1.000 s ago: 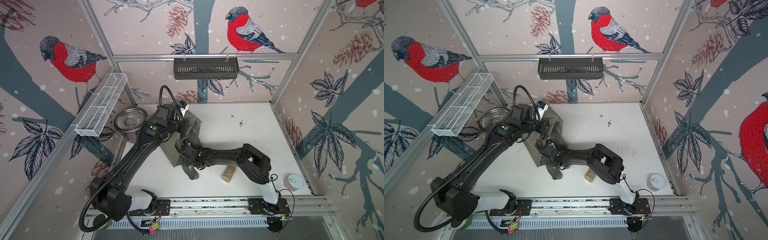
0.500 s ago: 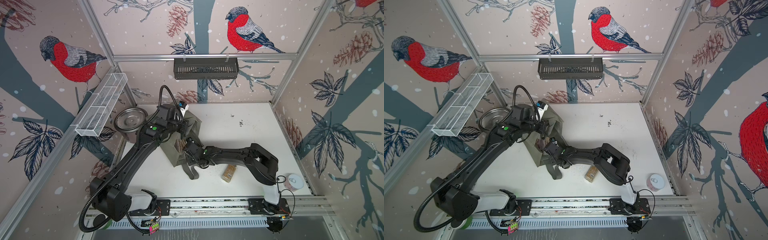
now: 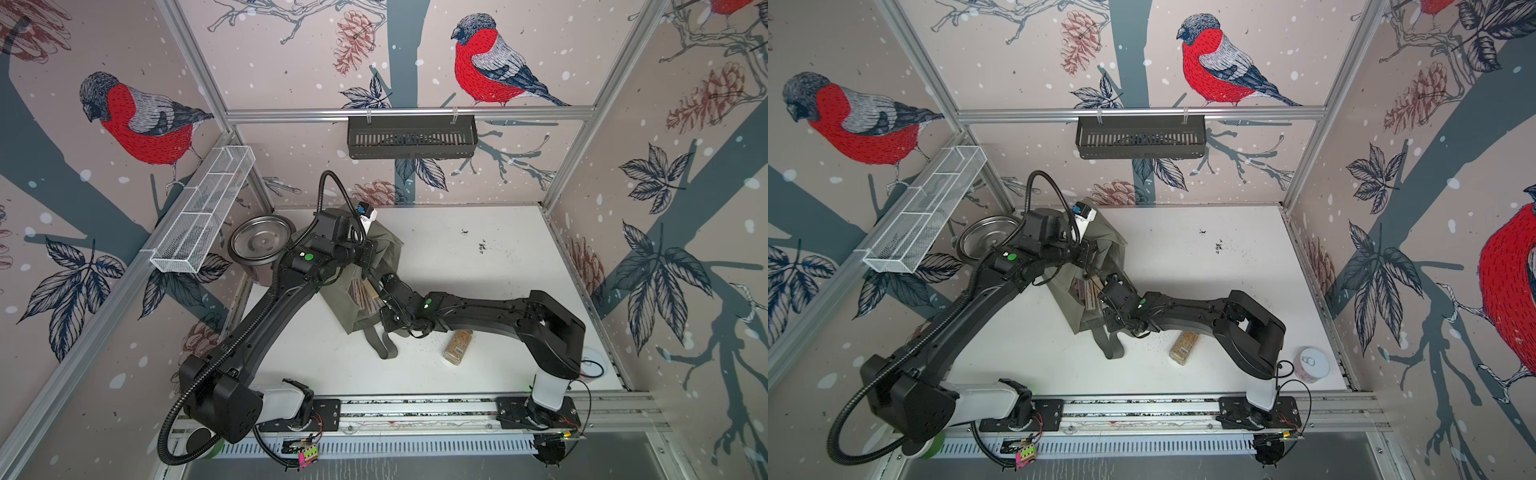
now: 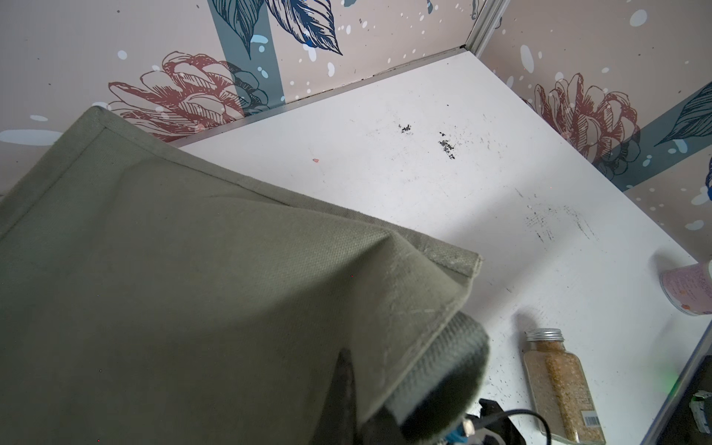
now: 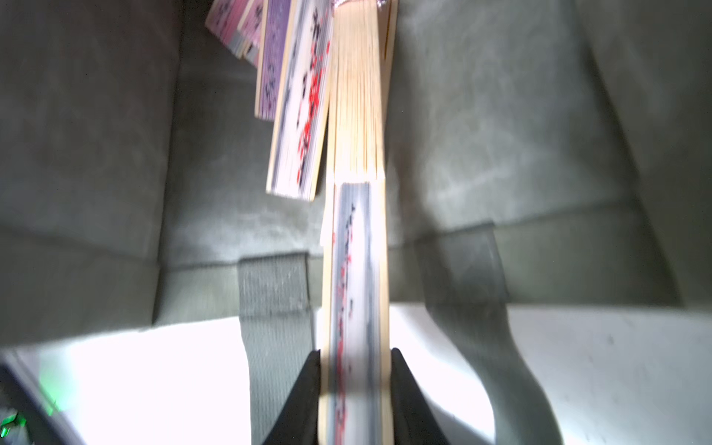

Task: Take out the folding fans from the tote bags
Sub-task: Pick up the folding fan from the canvas bag, then place the folding fan at the center of the board.

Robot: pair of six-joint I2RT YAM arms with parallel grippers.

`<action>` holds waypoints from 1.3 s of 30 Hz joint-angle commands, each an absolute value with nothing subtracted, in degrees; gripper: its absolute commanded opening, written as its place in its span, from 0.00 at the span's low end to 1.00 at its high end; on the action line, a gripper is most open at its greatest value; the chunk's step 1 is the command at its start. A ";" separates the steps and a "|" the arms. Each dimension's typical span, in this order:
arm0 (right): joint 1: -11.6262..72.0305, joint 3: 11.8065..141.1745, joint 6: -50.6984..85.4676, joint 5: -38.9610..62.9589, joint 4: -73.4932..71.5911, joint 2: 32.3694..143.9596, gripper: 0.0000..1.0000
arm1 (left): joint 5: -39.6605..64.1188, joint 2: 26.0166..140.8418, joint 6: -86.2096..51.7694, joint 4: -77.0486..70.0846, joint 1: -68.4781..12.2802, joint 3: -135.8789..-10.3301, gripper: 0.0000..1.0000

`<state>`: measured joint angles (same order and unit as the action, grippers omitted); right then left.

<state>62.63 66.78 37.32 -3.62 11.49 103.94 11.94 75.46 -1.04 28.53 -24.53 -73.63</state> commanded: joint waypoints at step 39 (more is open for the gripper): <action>50.22 45.07 32.73 -6.88 25.41 44.80 0.22 | 9.91 75.30 -0.70 26.72 -24.43 -73.92 0.00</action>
